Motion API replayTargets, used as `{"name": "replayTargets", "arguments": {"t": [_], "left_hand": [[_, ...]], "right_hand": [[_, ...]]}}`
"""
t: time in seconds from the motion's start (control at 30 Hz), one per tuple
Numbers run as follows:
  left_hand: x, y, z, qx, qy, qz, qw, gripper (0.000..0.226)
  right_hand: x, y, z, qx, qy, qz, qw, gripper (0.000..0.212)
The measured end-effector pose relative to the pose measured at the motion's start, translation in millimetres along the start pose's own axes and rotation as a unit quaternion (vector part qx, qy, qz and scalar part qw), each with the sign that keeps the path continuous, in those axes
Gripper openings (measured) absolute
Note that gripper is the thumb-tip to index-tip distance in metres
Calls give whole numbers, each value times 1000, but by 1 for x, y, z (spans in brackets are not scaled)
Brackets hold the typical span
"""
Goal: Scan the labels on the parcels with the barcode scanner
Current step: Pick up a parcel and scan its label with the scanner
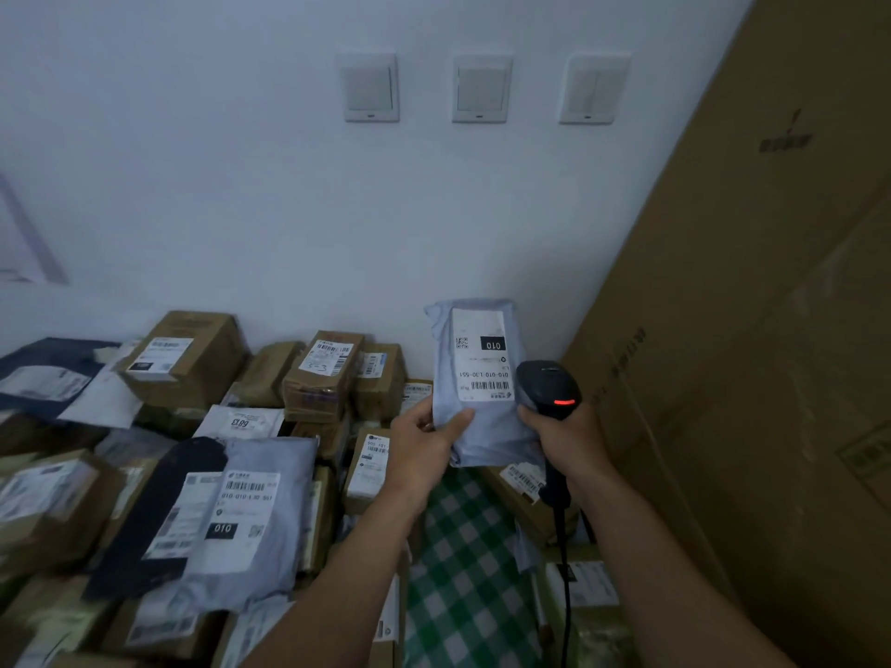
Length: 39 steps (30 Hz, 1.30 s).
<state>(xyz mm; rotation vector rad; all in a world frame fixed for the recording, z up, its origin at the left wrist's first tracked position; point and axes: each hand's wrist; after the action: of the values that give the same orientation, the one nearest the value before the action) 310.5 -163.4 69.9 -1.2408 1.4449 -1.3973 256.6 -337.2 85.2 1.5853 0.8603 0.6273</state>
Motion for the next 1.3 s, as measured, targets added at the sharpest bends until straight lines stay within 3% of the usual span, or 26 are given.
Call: {"name": "replayTargets", "arguments": {"t": [0.17,0.37,0.83,1.3], "left_hand": [[-9,-4,-2,20,-43,16,999,43],[-20,-3,7,7,-94,39,995,61],[-35,1,5,9,-129,85,988,56],[-56,9,12,-9,-122,49,991,52]], "right_hand": [[-2,19,-28,-23,72,-34,997,39],[0,31,-55,16,178,-76,981,22],[11,42,-71,45,221,-76,971,20],[28,39,-64,57,232,-63,969,27]]}}
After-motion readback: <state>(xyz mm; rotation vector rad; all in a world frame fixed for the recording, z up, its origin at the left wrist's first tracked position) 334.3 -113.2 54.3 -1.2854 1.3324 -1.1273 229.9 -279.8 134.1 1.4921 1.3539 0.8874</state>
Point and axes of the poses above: each hand's wrist, its own z-axis towards the middle knuckle, its own x-axis out of the palm, y = z × x, and after that the axes turned 3 degrees about -x, right-handed
